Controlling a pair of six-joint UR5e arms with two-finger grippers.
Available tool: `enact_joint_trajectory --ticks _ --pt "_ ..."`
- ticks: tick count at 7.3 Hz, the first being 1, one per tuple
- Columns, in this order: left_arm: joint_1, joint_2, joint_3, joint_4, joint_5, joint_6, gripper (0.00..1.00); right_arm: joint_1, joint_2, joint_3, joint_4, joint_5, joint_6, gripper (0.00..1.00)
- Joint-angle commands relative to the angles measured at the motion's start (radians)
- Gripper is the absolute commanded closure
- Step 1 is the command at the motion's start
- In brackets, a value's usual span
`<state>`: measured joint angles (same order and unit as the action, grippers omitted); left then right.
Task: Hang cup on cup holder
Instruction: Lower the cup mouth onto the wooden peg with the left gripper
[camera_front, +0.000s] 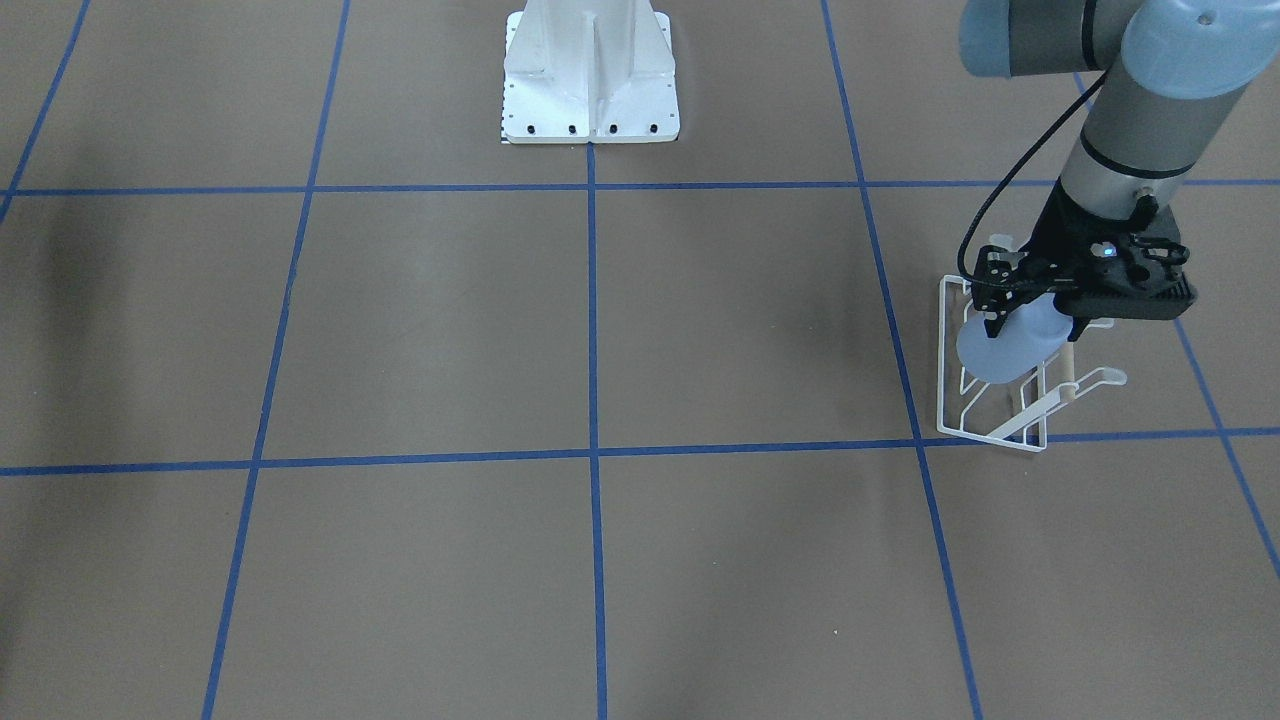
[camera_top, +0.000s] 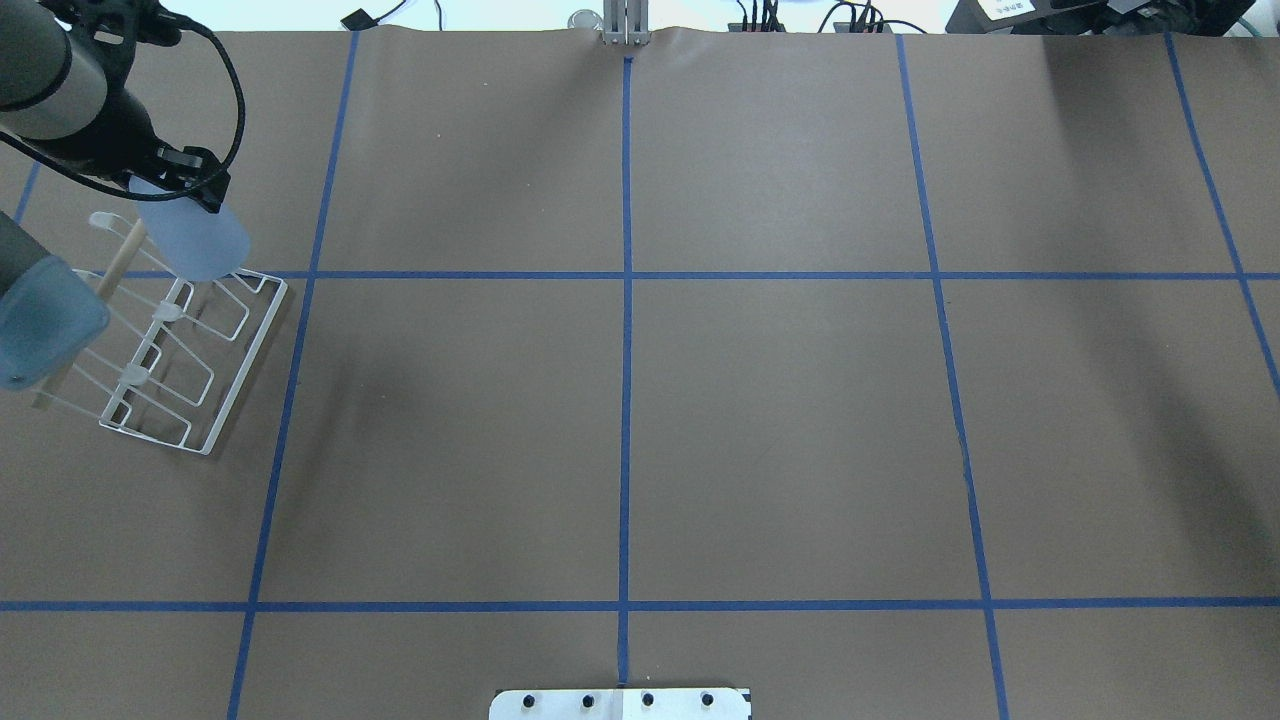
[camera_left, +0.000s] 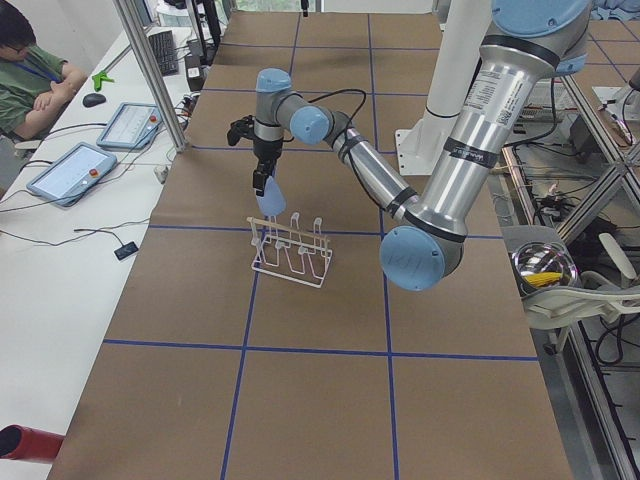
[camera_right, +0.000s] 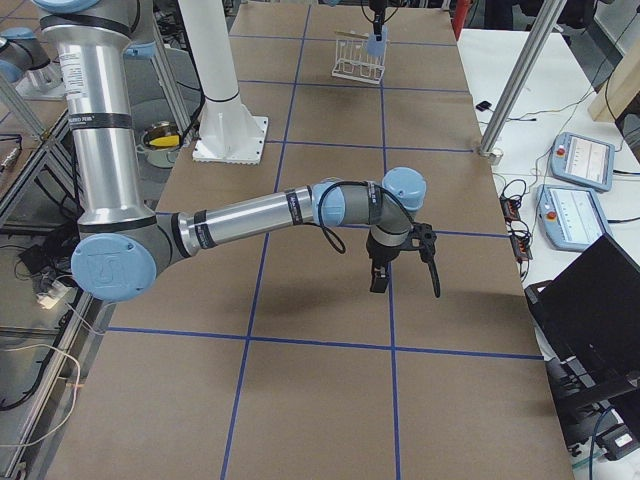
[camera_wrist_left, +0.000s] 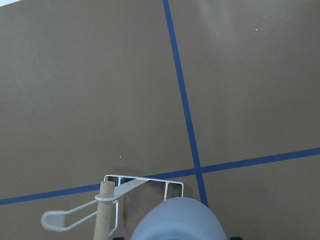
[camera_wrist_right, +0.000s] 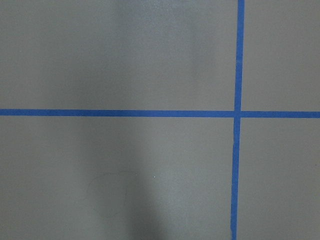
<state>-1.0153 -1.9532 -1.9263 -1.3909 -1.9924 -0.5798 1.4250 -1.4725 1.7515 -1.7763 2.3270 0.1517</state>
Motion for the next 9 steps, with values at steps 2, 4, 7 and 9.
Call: enact_joint_trajectory --ticks 2,4,7,9 --pt "0.003 0.005 0.026 0.000 0.000 0.014 1.00 0.000 0.000 -0.001 0.000 0.000 0.000 0.00" --pt "0.011 0.004 0.046 -0.002 0.000 0.012 1.00 0.000 0.000 0.000 0.000 0.002 0.000 0.00" --pt "0.017 0.048 0.058 -0.080 0.000 -0.002 0.01 0.000 0.001 0.000 0.000 0.018 0.002 0.00" --pt "0.014 0.158 0.059 -0.285 0.000 0.017 0.01 0.000 0.000 -0.001 0.002 0.021 -0.003 0.00"
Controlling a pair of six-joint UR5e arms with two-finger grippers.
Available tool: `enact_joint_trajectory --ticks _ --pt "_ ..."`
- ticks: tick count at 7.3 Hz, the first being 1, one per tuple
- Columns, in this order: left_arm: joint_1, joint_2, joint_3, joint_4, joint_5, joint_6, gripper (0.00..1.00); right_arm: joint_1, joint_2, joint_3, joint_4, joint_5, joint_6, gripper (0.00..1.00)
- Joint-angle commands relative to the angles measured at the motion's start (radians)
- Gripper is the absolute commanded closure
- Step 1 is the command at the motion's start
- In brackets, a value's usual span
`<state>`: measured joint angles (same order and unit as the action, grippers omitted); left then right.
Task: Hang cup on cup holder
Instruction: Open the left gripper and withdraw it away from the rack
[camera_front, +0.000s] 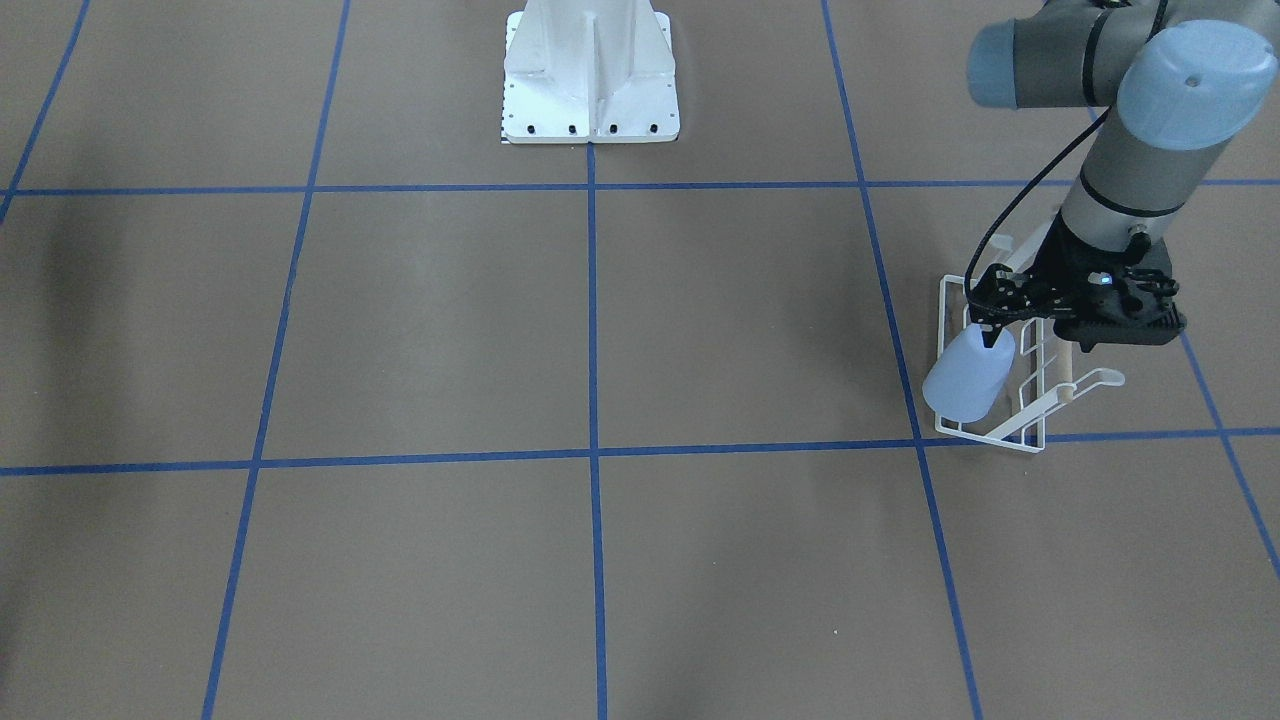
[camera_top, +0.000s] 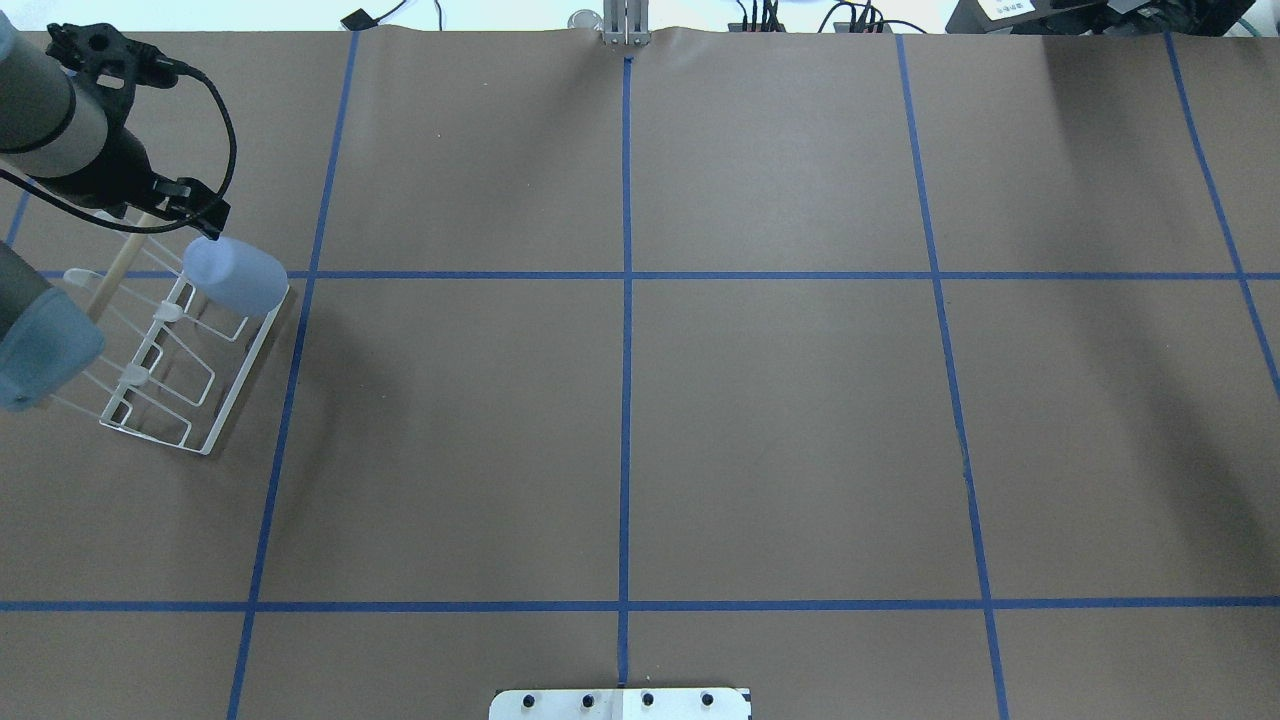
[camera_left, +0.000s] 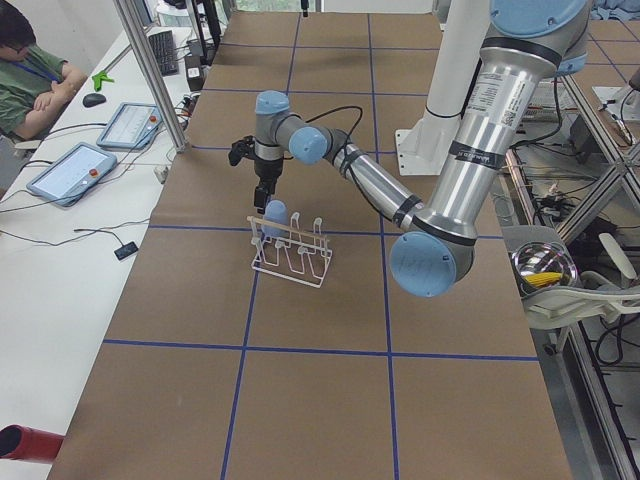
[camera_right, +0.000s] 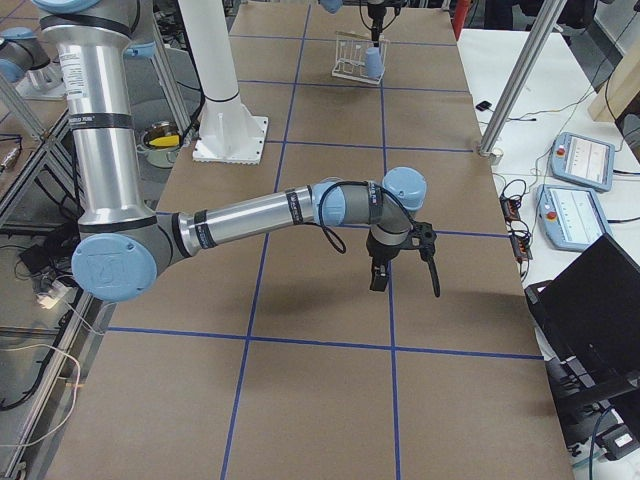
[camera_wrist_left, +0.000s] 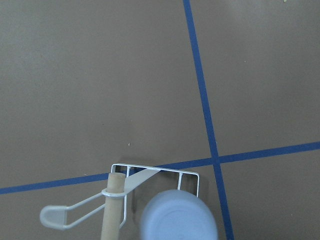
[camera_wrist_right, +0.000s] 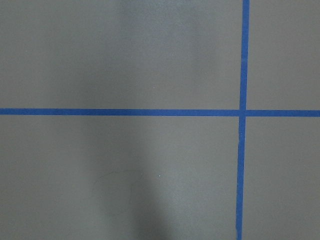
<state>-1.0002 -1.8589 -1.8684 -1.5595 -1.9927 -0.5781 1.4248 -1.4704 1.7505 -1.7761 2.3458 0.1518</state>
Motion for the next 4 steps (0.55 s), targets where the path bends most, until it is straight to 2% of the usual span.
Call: enact_joint_trajectory --ticks 1,2,3,4 --pt "-0.014 0.063 -0.003 -0.119 0.000 0.020 0.01 0.011 -0.005 -0.002 0.001 0.003 -0.008 0.00" --pt "-0.040 0.058 -0.003 -0.113 -0.008 0.020 0.01 0.014 -0.005 -0.002 0.001 0.000 -0.006 0.00" --pt "-0.101 0.055 0.002 -0.096 -0.062 0.024 0.01 0.026 -0.004 -0.002 0.001 0.001 -0.006 0.00" --pt "-0.179 0.044 0.006 -0.030 -0.134 0.109 0.01 0.034 -0.004 -0.002 0.000 0.010 -0.006 0.00"
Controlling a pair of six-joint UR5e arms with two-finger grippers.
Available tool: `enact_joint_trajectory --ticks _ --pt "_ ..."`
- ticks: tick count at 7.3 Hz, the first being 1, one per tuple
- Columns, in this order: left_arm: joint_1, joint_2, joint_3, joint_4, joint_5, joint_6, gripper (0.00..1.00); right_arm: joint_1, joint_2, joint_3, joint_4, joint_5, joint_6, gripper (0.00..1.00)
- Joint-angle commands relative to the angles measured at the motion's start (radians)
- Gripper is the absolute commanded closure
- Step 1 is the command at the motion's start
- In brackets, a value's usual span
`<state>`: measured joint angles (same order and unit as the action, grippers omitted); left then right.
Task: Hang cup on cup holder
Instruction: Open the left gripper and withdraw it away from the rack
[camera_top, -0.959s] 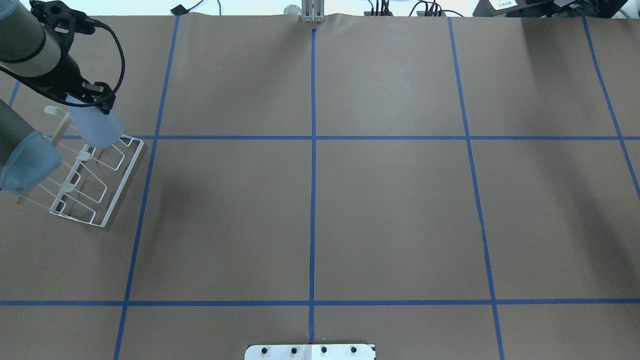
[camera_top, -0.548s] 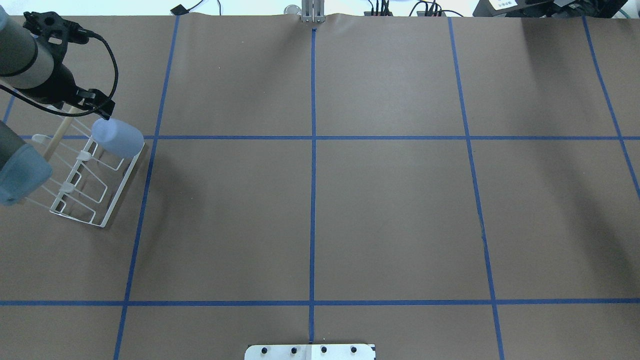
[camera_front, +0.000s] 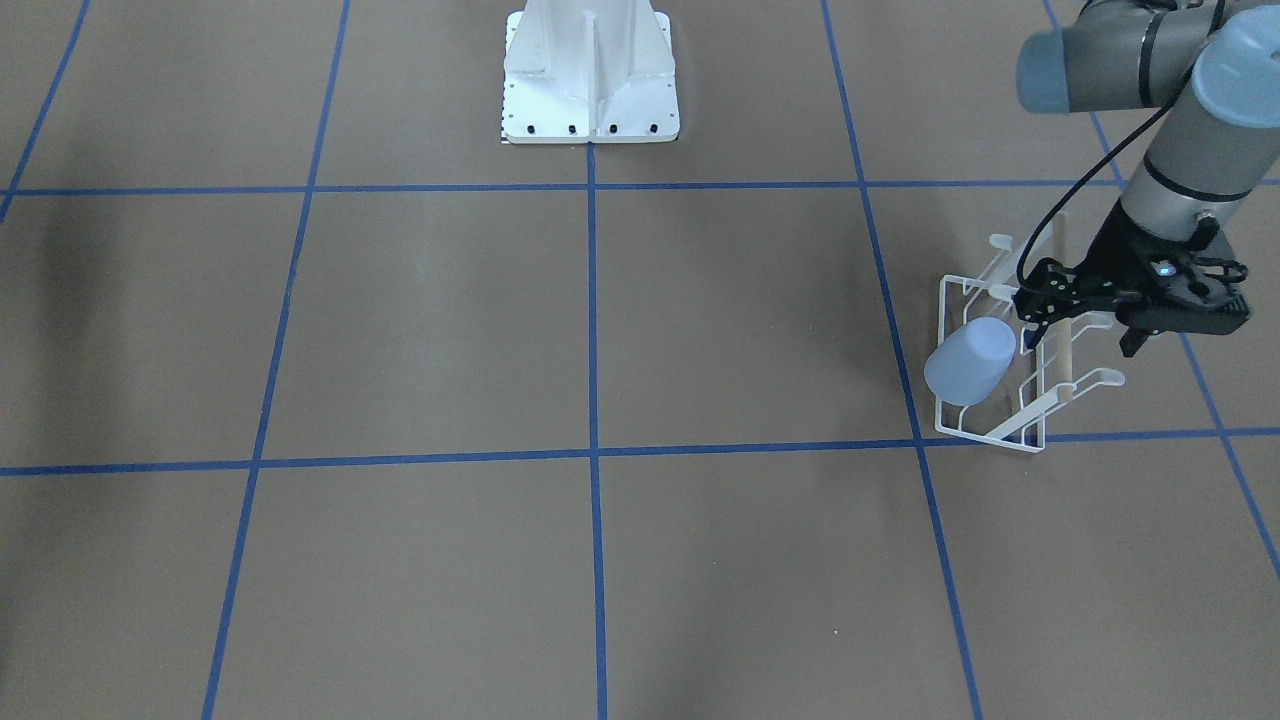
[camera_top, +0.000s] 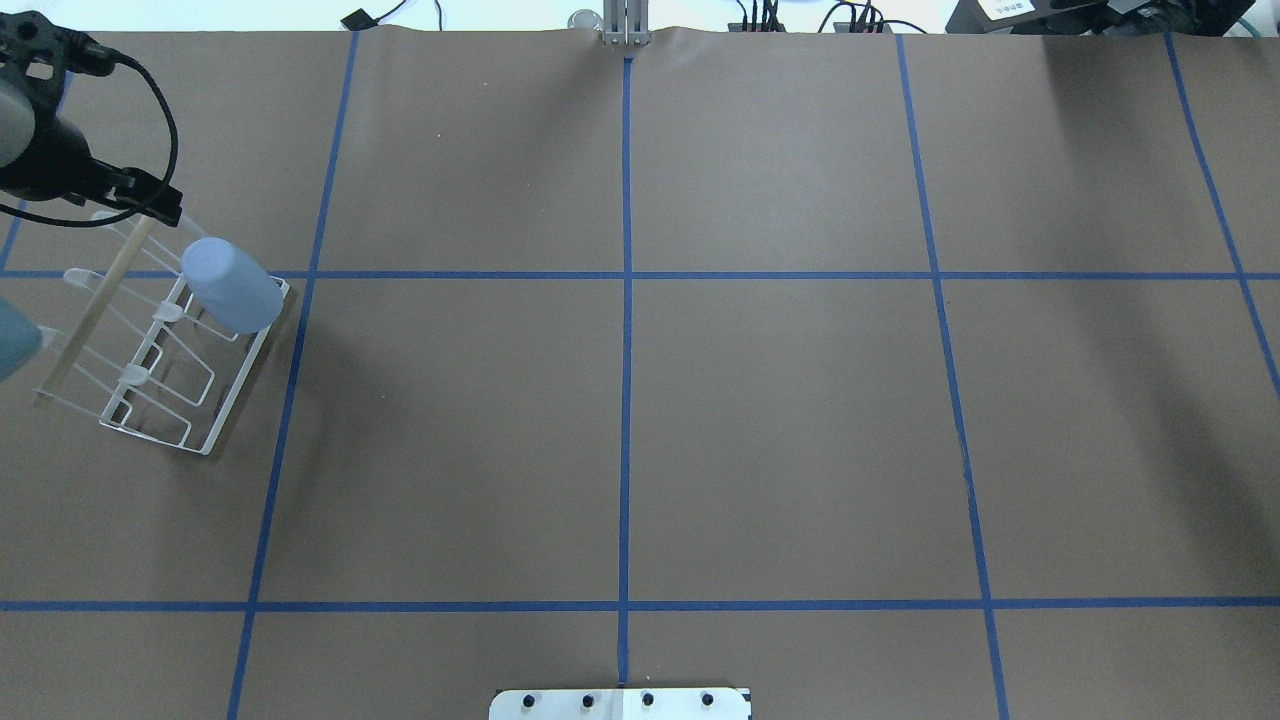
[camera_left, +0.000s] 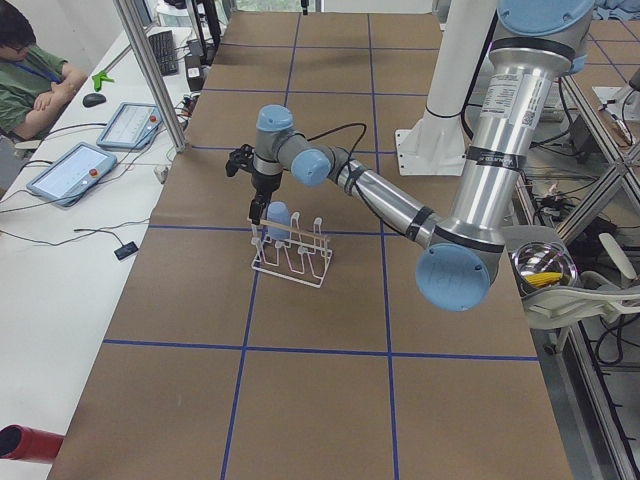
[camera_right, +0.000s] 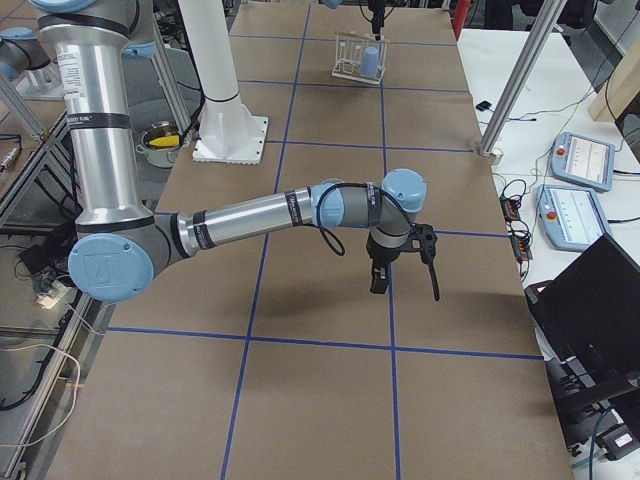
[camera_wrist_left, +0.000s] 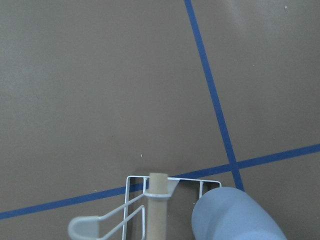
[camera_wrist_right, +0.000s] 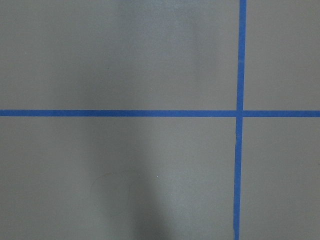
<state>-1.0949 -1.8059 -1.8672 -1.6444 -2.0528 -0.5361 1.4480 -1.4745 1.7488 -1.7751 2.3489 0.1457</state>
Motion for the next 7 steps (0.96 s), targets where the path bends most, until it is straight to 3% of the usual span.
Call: enact_joint_trajectory --ticks 1,5,7 --pt "-0.147 -0.009 0.020 0.110 -0.095 0.191 0.01 0.021 -0.001 0.003 -0.001 0.015 0.001 0.00" --pt "-0.443 0.034 0.241 0.127 -0.233 0.632 0.01 0.073 -0.038 -0.009 0.002 0.007 -0.011 0.00" --pt "-0.484 0.092 0.272 0.120 -0.241 0.673 0.01 0.097 -0.079 -0.008 0.002 -0.002 -0.012 0.00"
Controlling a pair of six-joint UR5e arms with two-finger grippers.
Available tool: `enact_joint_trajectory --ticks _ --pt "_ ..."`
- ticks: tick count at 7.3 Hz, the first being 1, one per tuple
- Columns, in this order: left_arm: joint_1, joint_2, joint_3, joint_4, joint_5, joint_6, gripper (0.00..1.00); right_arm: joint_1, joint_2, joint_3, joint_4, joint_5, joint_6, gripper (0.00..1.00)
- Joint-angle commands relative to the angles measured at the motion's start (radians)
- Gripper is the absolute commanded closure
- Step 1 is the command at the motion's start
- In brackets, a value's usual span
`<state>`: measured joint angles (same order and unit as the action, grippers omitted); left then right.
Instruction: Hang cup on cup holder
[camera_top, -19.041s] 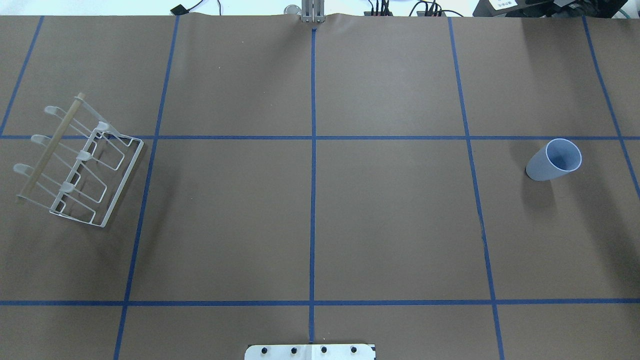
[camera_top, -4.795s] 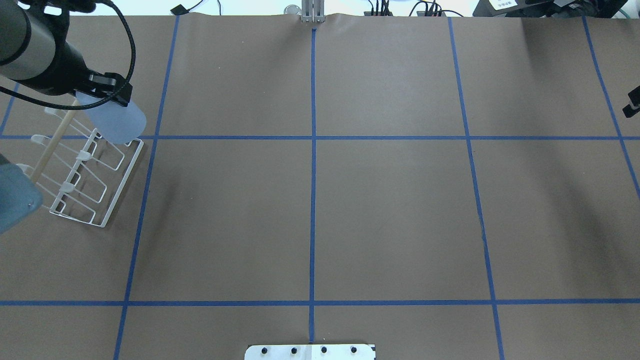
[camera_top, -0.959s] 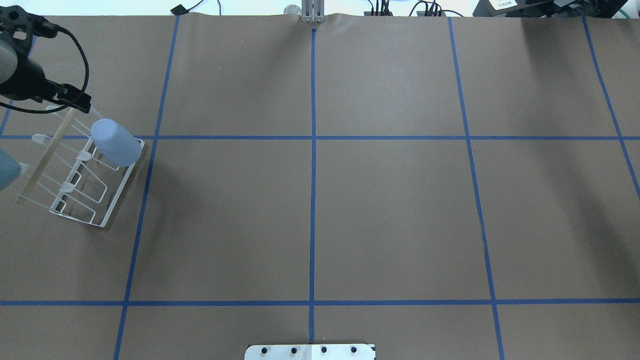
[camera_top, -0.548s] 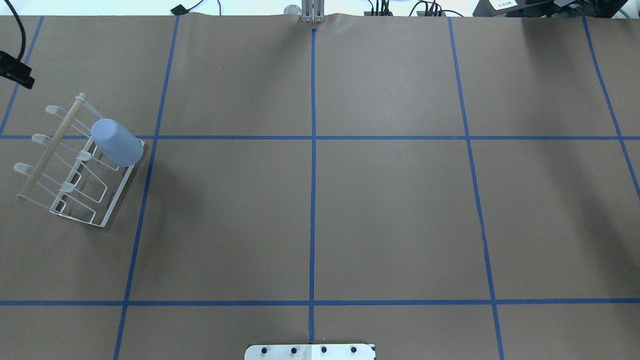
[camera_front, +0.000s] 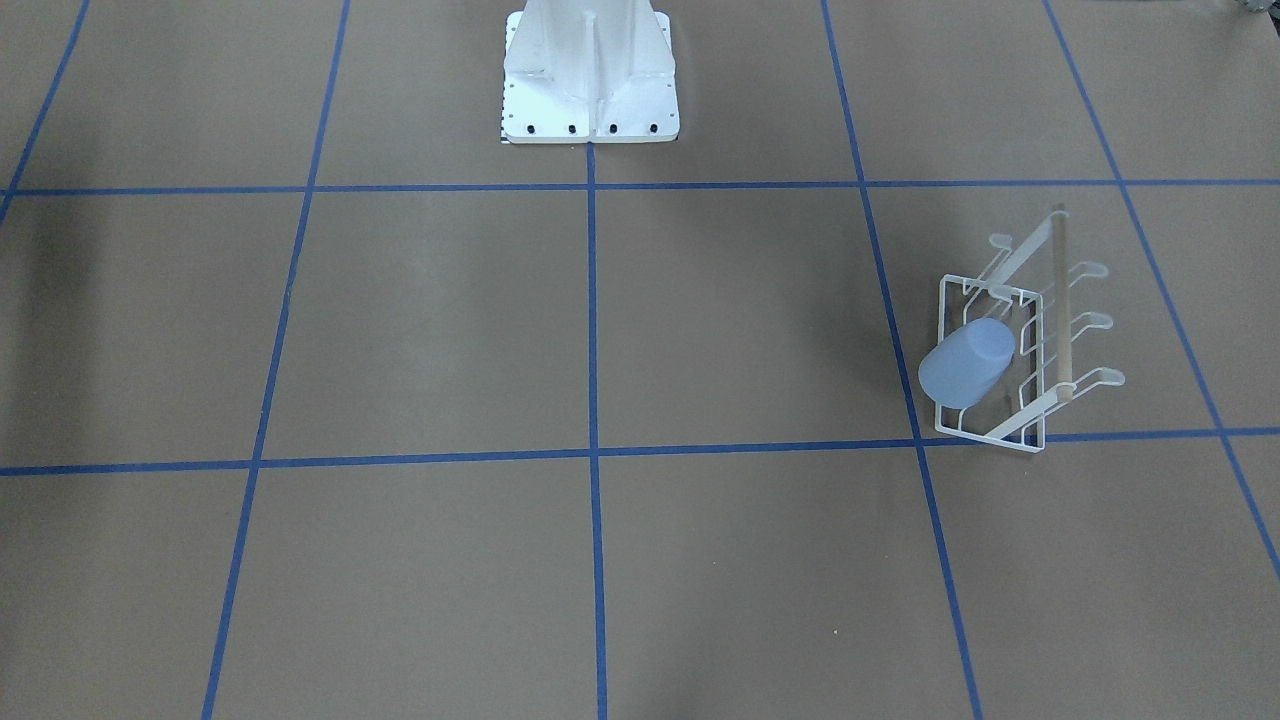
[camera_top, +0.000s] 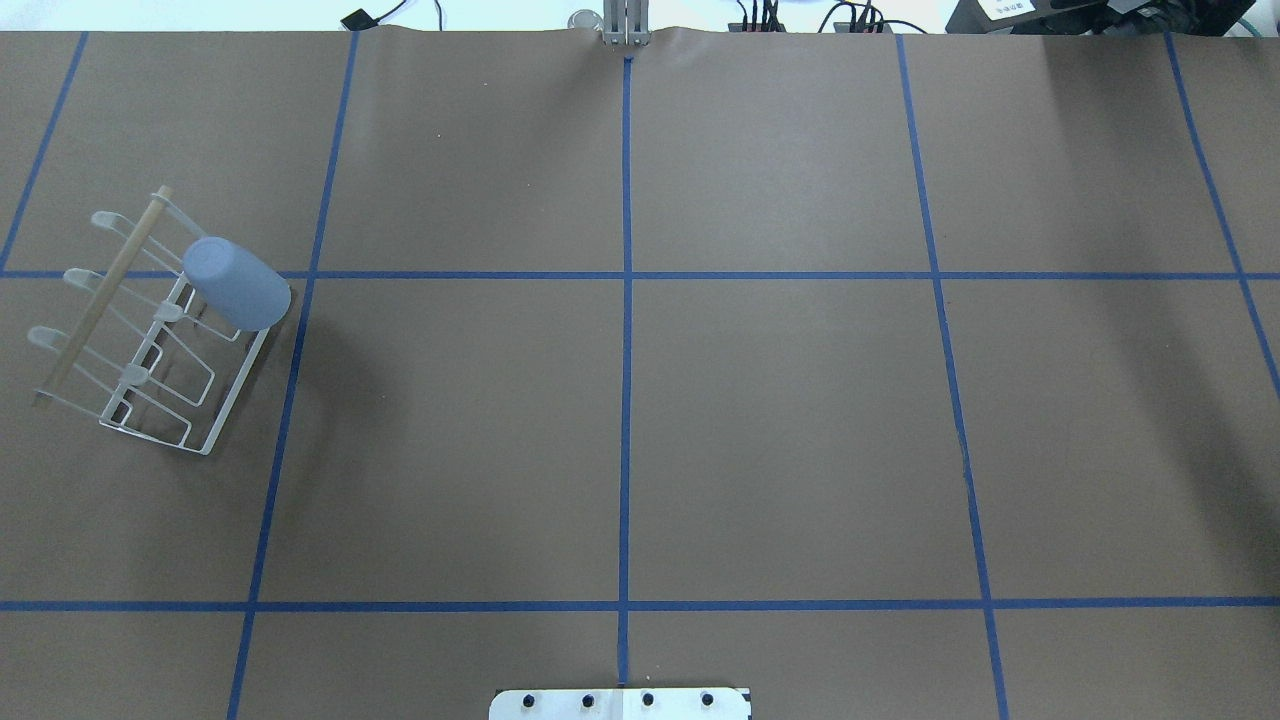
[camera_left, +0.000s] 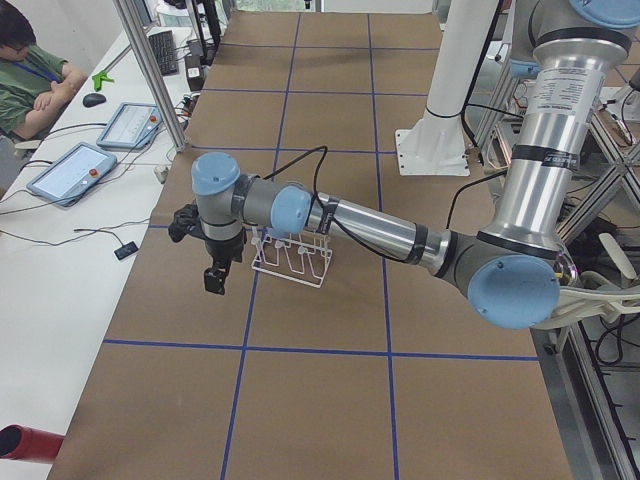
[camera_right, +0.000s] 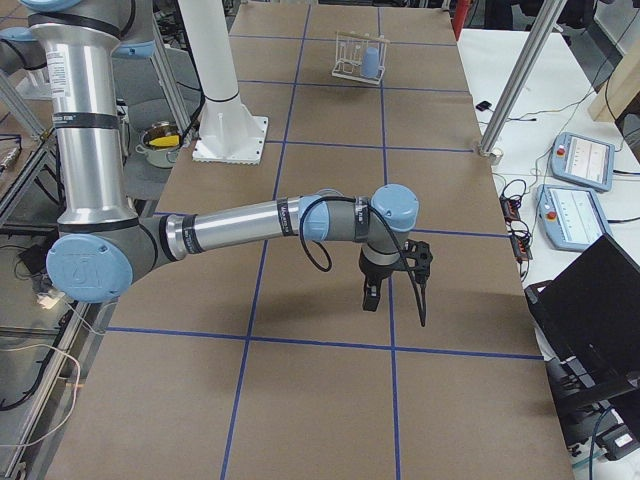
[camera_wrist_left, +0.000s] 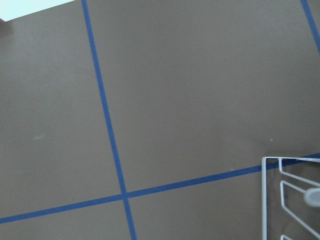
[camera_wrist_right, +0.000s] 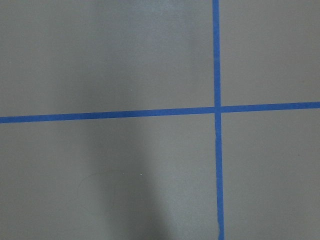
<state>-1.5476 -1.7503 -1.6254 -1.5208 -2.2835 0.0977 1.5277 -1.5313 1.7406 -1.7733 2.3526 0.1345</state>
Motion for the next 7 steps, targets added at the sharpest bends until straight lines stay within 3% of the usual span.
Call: enact_joint_trajectory --ticks 1,7 --pt "-0.031 0.069 0.035 -0.031 -0.010 0.037 0.01 0.028 -0.048 -0.001 0.000 -0.013 -0.001 0.00" --pt "-0.028 0.104 0.068 -0.042 -0.002 0.022 0.01 0.051 -0.086 0.010 0.000 -0.045 -0.001 0.00"
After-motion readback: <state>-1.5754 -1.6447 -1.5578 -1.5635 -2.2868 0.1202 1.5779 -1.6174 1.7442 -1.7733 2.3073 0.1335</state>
